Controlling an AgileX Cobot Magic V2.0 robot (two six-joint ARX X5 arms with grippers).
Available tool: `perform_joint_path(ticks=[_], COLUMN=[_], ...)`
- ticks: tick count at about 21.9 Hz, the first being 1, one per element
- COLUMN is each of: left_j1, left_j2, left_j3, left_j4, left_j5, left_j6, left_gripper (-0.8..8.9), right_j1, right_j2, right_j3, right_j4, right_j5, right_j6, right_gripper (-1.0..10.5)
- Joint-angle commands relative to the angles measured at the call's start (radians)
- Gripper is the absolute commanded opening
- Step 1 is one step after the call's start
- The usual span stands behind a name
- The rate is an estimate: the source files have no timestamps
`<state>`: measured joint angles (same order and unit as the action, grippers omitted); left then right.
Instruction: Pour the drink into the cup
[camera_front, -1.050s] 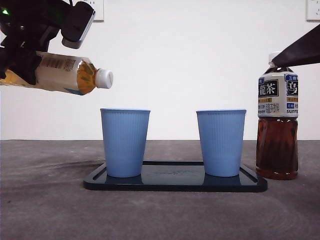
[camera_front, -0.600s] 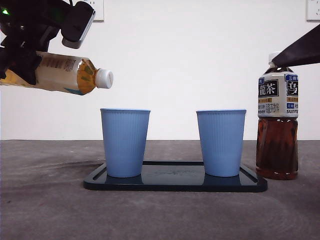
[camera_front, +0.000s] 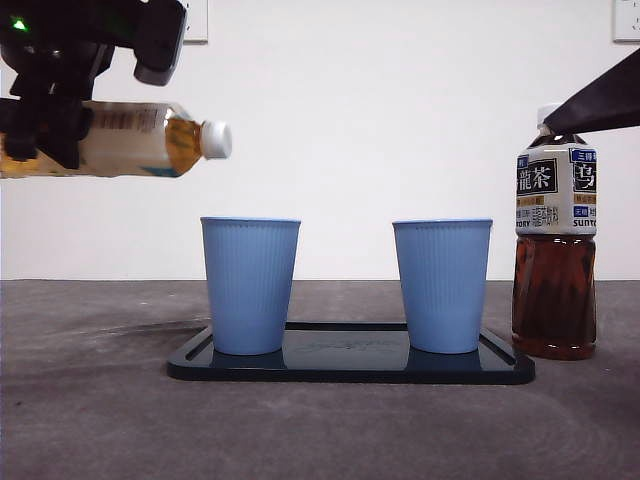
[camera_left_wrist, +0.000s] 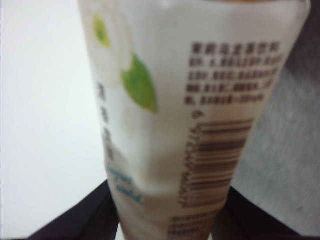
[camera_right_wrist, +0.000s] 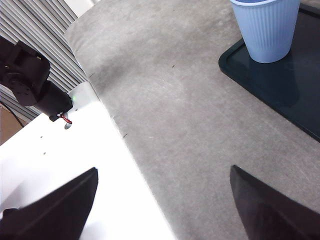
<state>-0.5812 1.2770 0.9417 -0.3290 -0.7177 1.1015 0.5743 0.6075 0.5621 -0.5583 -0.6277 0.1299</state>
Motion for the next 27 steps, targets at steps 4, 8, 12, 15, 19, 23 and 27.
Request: perform_joint_path(ticks=[4,8,12,15,19,23,27], left_j1=[-0.001,0.033,0.106,0.163,0.209,0.217,0.217], left_j2=[-0.084,-0.163,-0.23,-0.257,-0.274,-0.276,-0.271], left_j3=[0.032,0.032,0.028,0.004,-0.068,-0.176,-0.304], left_j4=[0.033,-0.017,-0.071,-0.032,0.072,0.23,0.441], left_j5=[0.088,0.245,0.463,0.574,0.631,0.65,0.65], left_j6=[-0.395,-0.699,-0.951,-1.061,-1.159,-1.228,-1.28], left_gripper=[1.51,1.51,1.52,1.54,1.54,1.54,1.53], right_j1=[0.007,0.007,0.007,0.007,0.007,0.007,0.007], right_j2=[0.005,0.005,0.005,0.005,0.005,0.005,0.005], right_j3=[0.016,0.016,0.016,0.016,0.016,0.016,0.016], right_j4=[0.003,0.002,0.002,0.002,0.002,0.003,0.003], right_j5=[0.0,0.0,0.0,0.009,0.02,0.032,0.047], right_j6=[-0.011,-0.011,-0.011,-0.011,-0.01,-0.011,-0.01], right_gripper=[4.2,4.2,4.2,4.2,4.2,4.2,4.2])
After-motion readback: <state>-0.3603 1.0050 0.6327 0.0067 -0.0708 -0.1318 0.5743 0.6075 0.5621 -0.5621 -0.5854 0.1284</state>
